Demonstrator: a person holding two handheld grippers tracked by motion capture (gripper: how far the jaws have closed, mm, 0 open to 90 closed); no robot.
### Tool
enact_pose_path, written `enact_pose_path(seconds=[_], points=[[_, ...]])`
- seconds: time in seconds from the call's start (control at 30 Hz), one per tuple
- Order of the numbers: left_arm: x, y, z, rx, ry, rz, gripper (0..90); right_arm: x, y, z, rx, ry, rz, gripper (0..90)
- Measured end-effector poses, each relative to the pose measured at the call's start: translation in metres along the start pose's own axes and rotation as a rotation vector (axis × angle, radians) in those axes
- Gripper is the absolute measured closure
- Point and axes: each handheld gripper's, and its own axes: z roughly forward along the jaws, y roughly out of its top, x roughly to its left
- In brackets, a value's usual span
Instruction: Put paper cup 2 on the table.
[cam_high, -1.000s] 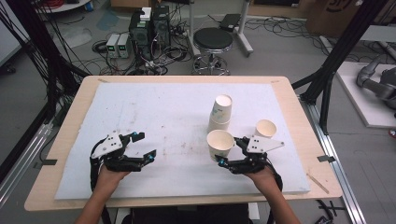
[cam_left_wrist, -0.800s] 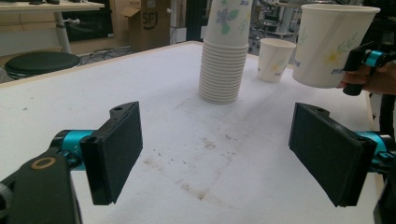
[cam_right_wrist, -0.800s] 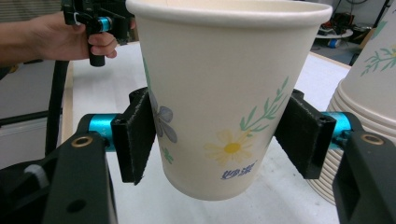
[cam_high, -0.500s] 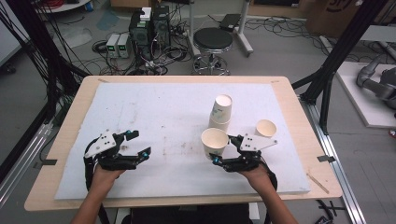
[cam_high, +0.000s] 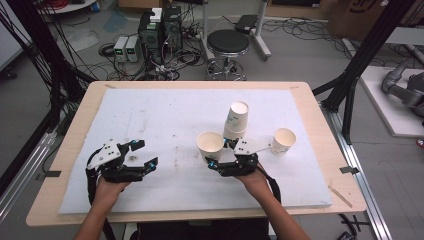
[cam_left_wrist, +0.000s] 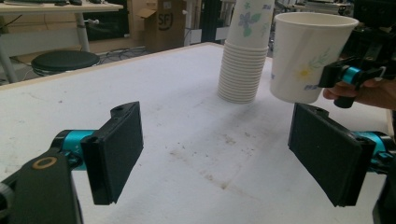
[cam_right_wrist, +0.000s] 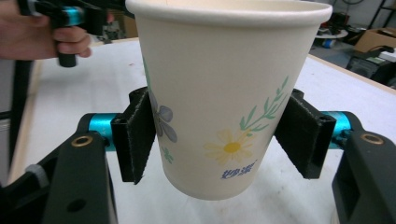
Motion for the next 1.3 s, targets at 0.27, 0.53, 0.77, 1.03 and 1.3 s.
enact_pose_path(seconds=[0.27,0.53,0.77,1.03,1.3], points=[[0.0,-0.001,0.001,0.009,0.005,0.0,18.1,-0.003,0.003,0.032,0.051,-0.043,0.02,33.9],[0.001,-0.002,0.002,0.014,-0.001,-0.005,18.1,-0.005,-0.008,0.058,0.133,-0.055,0.066,33.9],[0.001,-0.003,0.003,0.019,0.001,-0.007,18.1,-0.007,-0.012,0.064,0.199,-0.075,0.084,33.9],[0.001,-0.004,0.004,0.024,0.003,-0.008,18.1,-0.008,-0.012,0.067,0.248,-0.079,0.078,33.8],[0.001,-0.004,0.004,0.035,0.004,-0.006,18.3,-0.009,-0.011,0.06,0.312,-0.072,0.053,33.8]])
